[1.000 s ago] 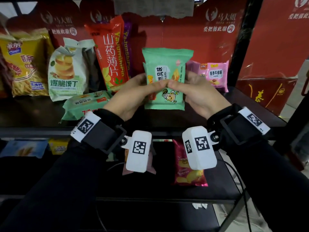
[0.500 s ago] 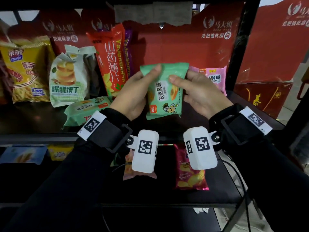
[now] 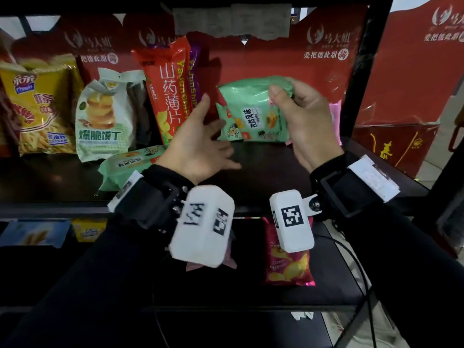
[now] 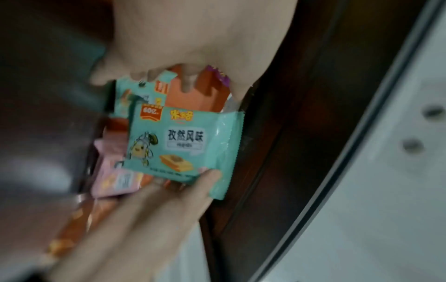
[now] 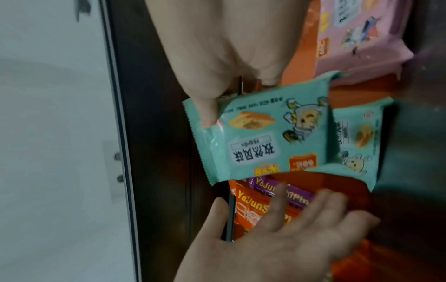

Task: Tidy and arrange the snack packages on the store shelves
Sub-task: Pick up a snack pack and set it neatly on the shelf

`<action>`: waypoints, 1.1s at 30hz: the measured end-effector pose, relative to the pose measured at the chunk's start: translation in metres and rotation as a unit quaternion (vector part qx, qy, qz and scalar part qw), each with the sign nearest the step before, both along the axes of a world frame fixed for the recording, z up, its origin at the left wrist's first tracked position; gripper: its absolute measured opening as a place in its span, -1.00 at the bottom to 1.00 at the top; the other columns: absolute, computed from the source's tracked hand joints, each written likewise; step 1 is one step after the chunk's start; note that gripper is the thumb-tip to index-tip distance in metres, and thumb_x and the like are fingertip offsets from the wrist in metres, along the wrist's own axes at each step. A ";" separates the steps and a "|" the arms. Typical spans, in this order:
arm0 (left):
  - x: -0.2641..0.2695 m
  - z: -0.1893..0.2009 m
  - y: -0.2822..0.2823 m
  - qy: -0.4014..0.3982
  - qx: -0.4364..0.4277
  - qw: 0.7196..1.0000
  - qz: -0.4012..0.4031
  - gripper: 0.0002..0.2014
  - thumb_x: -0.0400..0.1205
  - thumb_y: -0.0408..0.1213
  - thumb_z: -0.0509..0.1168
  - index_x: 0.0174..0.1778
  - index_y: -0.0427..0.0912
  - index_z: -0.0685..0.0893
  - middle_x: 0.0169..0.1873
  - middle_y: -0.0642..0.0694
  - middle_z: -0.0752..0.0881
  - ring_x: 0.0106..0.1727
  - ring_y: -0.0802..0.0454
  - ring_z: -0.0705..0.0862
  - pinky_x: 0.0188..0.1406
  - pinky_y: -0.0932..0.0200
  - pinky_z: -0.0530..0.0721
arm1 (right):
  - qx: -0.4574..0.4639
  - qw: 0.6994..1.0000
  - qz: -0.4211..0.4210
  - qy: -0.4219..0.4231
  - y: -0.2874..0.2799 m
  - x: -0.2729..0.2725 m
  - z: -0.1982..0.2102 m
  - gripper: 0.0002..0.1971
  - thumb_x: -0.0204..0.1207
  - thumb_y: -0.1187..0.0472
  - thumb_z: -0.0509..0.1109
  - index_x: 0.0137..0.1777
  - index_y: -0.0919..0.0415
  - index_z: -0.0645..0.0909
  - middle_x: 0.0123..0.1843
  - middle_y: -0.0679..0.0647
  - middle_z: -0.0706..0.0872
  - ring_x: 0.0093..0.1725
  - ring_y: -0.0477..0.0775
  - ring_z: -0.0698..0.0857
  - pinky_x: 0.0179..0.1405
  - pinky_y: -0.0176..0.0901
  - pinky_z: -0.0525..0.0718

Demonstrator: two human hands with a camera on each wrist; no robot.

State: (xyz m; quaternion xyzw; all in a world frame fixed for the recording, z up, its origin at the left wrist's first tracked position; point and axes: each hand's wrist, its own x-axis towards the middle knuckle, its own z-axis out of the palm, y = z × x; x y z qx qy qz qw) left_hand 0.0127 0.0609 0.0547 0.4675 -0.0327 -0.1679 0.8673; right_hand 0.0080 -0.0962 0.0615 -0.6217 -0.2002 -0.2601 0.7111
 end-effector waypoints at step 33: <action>-0.003 -0.014 0.002 -0.250 0.237 0.937 0.061 -0.65 0.58 -0.29 0.41 0.29 -0.20 0.63 0.06 -0.08 0.82 0.01 0.11 0.81 -0.16 0.34 0.72 | -0.051 0.979 0.075 0.182 -0.004 0.002 -0.007 -0.65 0.48 0.21 0.49 0.25 0.23 0.61 0.10 0.03 0.80 0.11 -0.03 0.77 0.06 -0.06 0.73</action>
